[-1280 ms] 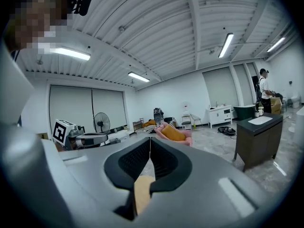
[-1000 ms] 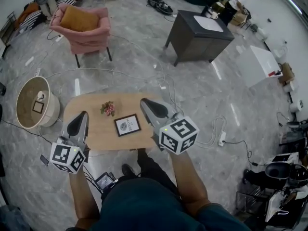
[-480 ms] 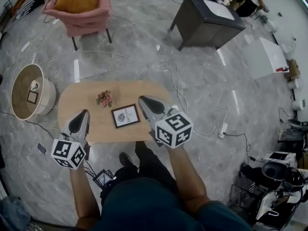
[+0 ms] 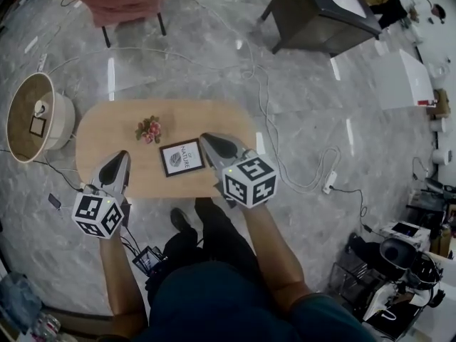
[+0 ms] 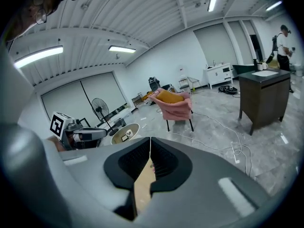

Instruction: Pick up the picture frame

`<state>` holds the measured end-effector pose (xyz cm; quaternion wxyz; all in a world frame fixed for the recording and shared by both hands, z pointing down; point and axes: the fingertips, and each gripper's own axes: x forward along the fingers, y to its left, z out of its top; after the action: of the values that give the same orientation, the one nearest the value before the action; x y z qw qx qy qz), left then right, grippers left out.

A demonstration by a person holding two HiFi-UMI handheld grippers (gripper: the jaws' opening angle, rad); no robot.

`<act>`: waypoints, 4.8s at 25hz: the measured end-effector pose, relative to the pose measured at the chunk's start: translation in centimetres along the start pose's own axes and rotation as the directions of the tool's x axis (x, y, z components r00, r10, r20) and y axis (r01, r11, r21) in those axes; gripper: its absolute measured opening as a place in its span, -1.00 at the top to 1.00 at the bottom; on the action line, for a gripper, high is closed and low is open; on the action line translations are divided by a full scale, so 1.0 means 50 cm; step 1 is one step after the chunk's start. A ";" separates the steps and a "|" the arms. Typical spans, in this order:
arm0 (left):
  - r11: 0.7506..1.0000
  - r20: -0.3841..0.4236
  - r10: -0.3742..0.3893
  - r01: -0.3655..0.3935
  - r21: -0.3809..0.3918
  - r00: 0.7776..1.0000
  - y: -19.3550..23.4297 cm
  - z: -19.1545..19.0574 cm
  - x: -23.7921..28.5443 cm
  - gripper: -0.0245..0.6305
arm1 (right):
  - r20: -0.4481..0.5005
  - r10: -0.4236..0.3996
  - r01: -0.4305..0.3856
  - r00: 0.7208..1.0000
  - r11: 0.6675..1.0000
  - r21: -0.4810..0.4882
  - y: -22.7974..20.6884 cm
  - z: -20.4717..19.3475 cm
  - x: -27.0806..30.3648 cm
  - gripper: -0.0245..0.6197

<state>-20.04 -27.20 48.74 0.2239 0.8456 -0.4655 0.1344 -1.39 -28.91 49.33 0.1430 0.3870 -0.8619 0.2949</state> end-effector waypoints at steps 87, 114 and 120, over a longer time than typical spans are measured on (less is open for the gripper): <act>0.948 -0.383 0.154 -0.245 -0.202 0.911 0.205 -0.498 0.253 0.69 | -0.444 -0.088 0.138 0.892 0.987 0.081 -0.218 -0.432 0.342 0.66; 0.949 0.256 0.304 -0.316 0.006 0.918 0.078 0.110 -0.340 0.70 | 0.097 0.079 -0.053 0.992 0.968 -0.246 0.342 0.103 -0.014 0.66; 0.942 0.401 0.285 -0.332 0.051 0.871 0.024 0.216 -0.464 0.70 | 0.203 0.141 -0.061 0.969 0.932 -0.356 0.449 0.204 -0.108 0.66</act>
<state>-33.16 -16.30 29.61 0.0525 0.7818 -0.6208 0.0260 -14.88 -20.24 29.81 0.0950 0.3415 -0.9298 0.0992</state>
